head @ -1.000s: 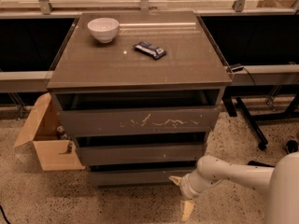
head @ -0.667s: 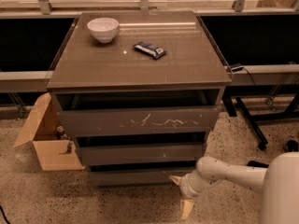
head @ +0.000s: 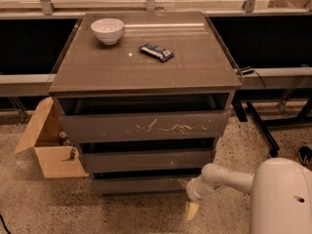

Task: Open bottom drawer

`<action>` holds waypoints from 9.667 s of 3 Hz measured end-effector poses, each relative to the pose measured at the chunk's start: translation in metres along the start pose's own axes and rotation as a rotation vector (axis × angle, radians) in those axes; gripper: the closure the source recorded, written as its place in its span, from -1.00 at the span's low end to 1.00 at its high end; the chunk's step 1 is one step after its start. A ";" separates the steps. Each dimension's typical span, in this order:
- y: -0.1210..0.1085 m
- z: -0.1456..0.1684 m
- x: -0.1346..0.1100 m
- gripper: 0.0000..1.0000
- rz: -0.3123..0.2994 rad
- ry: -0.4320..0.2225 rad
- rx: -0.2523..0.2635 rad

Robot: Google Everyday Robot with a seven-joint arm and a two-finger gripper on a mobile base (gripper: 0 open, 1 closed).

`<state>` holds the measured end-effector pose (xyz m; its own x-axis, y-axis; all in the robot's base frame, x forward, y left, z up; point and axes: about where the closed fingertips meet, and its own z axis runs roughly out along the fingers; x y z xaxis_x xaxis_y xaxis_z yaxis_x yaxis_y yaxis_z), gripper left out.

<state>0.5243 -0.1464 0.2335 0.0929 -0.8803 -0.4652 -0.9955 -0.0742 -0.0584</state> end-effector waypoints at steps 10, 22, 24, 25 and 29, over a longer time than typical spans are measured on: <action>-0.042 0.032 0.024 1.00 0.009 -0.111 0.008; 0.010 0.066 0.006 0.16 -0.030 -0.210 -0.146; 0.016 0.066 0.002 1.00 -0.040 -0.234 -0.159; 0.020 0.067 0.000 1.00 -0.042 -0.256 -0.165; 0.024 0.065 -0.002 0.18 -0.045 -0.279 -0.174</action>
Offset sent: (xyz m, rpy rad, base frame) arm 0.0641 -0.0293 -0.0270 -0.0582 -0.0810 -0.0717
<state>0.5018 -0.1159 0.1751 0.1140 -0.7140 -0.6908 -0.9761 -0.2102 0.0562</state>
